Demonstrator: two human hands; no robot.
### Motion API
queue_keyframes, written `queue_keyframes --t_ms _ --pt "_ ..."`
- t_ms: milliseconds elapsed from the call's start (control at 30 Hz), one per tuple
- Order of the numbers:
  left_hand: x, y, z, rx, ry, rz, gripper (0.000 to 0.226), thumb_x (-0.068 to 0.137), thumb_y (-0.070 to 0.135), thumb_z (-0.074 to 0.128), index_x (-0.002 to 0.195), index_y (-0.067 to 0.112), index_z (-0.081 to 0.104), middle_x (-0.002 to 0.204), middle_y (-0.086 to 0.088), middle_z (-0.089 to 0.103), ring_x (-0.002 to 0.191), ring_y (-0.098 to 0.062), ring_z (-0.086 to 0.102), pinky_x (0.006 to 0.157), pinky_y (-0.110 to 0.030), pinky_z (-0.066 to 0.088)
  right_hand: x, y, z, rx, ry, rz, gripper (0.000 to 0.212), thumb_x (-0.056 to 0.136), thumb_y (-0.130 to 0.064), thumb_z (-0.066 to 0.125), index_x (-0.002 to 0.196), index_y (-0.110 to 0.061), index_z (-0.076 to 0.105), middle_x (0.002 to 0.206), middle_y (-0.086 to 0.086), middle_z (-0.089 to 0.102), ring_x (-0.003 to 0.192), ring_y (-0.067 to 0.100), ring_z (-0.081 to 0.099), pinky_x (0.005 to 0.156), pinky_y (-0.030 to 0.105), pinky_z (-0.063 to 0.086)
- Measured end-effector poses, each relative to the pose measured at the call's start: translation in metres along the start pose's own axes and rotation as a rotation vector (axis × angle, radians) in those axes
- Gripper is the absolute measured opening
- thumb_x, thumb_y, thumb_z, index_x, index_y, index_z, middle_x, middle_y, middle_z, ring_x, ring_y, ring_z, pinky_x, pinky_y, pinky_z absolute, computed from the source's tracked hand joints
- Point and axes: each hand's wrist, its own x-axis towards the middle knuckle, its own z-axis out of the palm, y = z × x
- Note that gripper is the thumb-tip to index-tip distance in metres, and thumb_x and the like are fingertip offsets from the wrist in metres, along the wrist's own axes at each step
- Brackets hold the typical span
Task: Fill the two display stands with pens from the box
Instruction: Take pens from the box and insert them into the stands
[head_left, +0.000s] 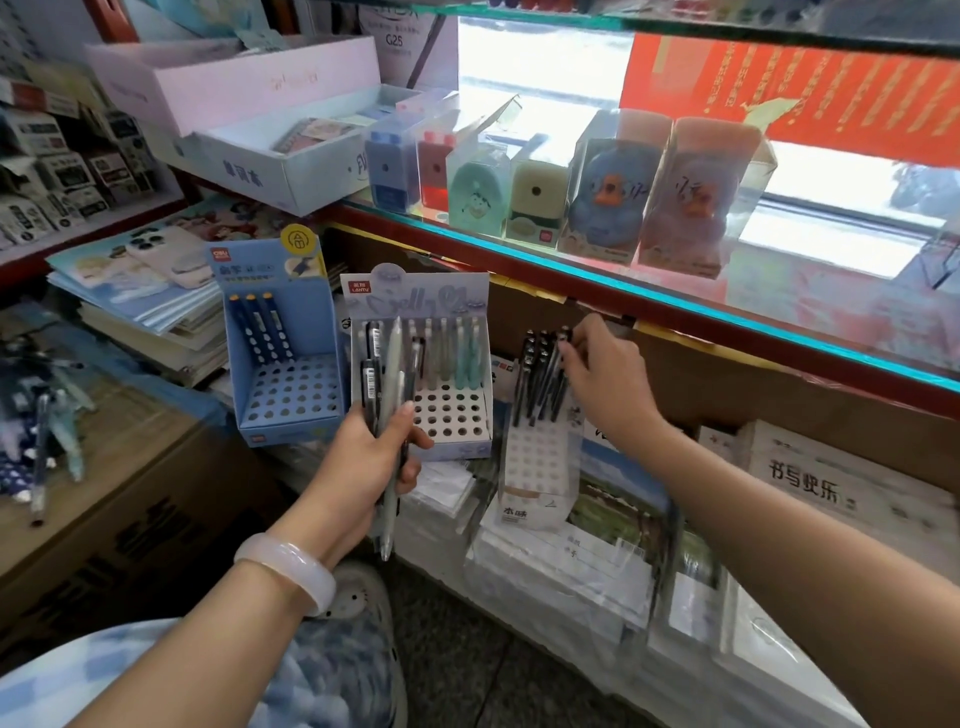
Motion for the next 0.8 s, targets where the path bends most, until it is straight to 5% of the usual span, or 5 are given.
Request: queue_keyframes --t_ms 167,533,633,700,800 --pt "0.0 0.003 0.003 -0.007 0.017 0.01 0.008 0.098 0.013 0.04 0.094 0.014 0.047 0.07 -0.007 0.054 0.041 -0.01 0.041 0.037 -0.019 0.033 -0.003 0.003 0.011 -0.051 -0.036 0.006 0.014 0.098 -0.022 0.047 0.095 -0.009 0.047 0.076 0.007 0.059 0.067 0.025 0.058 0.063 0.044 0.051" --pt "-0.001 -0.001 -0.004 0.077 -0.02 0.047 0.007 0.094 0.009 0.049 0.093 0.009 0.056 0.071 -0.005 0.064 0.051 -0.012 0.055 0.046 -0.022 0.045 -0.004 0.0 0.018 -0.164 -0.235 0.112 0.015 0.097 -0.023 0.049 0.089 -0.011 0.05 0.084 0.009 0.063 0.076 0.027 0.061 0.071 0.042 0.053" --pt "-0.005 0.0 -0.006 0.062 -0.062 0.051 0.008 0.092 0.008 0.052 0.094 0.005 0.059 0.073 -0.008 0.067 0.051 -0.011 0.058 0.046 -0.021 0.047 0.0 -0.009 0.004 -0.168 -0.172 0.124 0.015 0.094 -0.029 0.055 0.094 -0.015 0.052 0.082 0.001 0.061 0.076 0.02 0.062 0.071 0.036 0.055" --pt "-0.005 0.001 -0.005 0.044 -0.069 0.036 0.008 0.092 0.007 0.052 0.093 0.004 0.06 0.073 -0.01 0.068 0.051 -0.011 0.059 0.046 -0.021 0.047 -0.001 -0.025 -0.002 -0.043 -0.139 0.108 0.018 0.094 -0.03 0.054 0.102 -0.014 0.056 0.081 0.001 0.064 0.073 0.016 0.064 0.069 0.031 0.056" --pt "-0.006 0.002 -0.001 0.024 -0.064 0.032 0.007 0.092 0.007 0.052 0.092 0.005 0.059 0.072 -0.01 0.067 0.05 -0.011 0.059 0.045 -0.021 0.047 -0.011 -0.056 0.001 0.397 -0.395 0.147 0.025 0.096 -0.026 0.05 0.111 -0.009 0.059 0.088 0.006 0.069 0.078 0.015 0.068 0.072 0.024 0.058"
